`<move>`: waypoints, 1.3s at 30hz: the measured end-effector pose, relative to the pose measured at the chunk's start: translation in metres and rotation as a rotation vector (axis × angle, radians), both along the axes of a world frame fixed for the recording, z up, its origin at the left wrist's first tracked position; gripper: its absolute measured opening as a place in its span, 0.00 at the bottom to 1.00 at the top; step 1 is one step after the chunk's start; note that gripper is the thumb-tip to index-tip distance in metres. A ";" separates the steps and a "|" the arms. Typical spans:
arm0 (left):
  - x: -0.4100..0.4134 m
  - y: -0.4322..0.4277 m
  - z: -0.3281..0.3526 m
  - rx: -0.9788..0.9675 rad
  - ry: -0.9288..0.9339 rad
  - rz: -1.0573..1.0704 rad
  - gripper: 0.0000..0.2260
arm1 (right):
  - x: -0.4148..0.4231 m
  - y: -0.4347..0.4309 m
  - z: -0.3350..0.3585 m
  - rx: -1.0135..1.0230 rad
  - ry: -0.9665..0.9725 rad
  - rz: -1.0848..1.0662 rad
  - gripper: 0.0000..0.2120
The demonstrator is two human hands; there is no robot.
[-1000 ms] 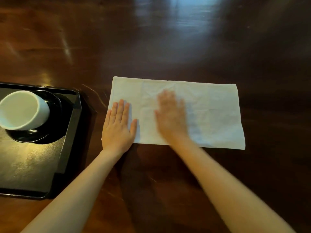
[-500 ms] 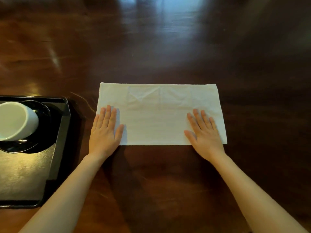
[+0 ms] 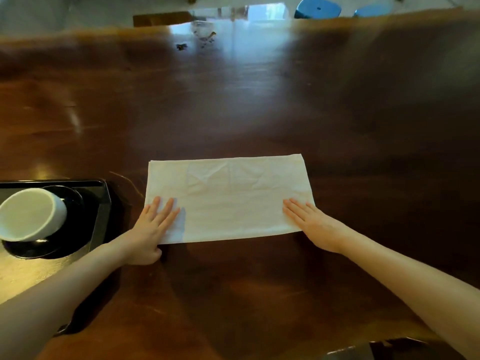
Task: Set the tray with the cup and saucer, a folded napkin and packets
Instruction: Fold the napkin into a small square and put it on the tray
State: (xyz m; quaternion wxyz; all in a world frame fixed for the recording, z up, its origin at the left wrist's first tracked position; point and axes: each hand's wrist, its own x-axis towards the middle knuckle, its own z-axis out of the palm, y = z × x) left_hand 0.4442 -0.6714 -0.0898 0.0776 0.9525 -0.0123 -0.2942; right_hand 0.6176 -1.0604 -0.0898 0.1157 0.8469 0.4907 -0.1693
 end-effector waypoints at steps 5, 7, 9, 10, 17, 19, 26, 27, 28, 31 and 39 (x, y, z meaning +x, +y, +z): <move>0.004 0.004 0.010 0.015 0.080 -0.055 0.46 | 0.003 0.003 0.005 -0.041 0.107 -0.082 0.22; 0.004 0.002 0.011 0.044 0.067 -0.057 0.45 | 0.003 0.011 0.019 0.035 0.257 -0.463 0.23; 0.004 -0.001 0.013 0.061 0.036 -0.041 0.42 | 0.008 0.020 0.045 0.397 0.592 -0.919 0.25; 0.003 -0.001 0.013 0.059 0.012 -0.028 0.40 | 0.014 0.012 0.033 0.294 0.478 -0.826 0.23; 0.001 0.015 0.026 -0.266 -0.288 0.384 0.19 | 0.051 0.006 0.041 0.400 0.558 -0.847 0.09; 0.007 0.021 0.037 -0.401 -0.299 0.499 0.14 | 0.057 0.005 0.042 0.429 0.600 -0.936 0.09; 0.033 0.026 0.047 -0.710 -0.346 1.067 0.14 | 0.079 0.017 0.043 0.696 0.643 -1.119 0.09; 0.038 0.024 0.045 -0.731 -0.378 1.120 0.14 | 0.083 0.022 0.040 0.736 0.603 -1.132 0.09; 0.043 0.022 0.041 -0.736 -0.418 1.166 0.13 | 0.087 0.029 0.039 0.762 0.540 -1.143 0.11; 0.061 0.015 0.028 -0.594 -0.512 1.240 0.15 | 0.095 0.050 0.032 0.783 0.339 -1.123 0.16; 0.093 0.006 0.010 -0.111 -0.546 1.162 0.15 | 0.114 0.082 -0.001 0.612 0.052 -1.112 0.15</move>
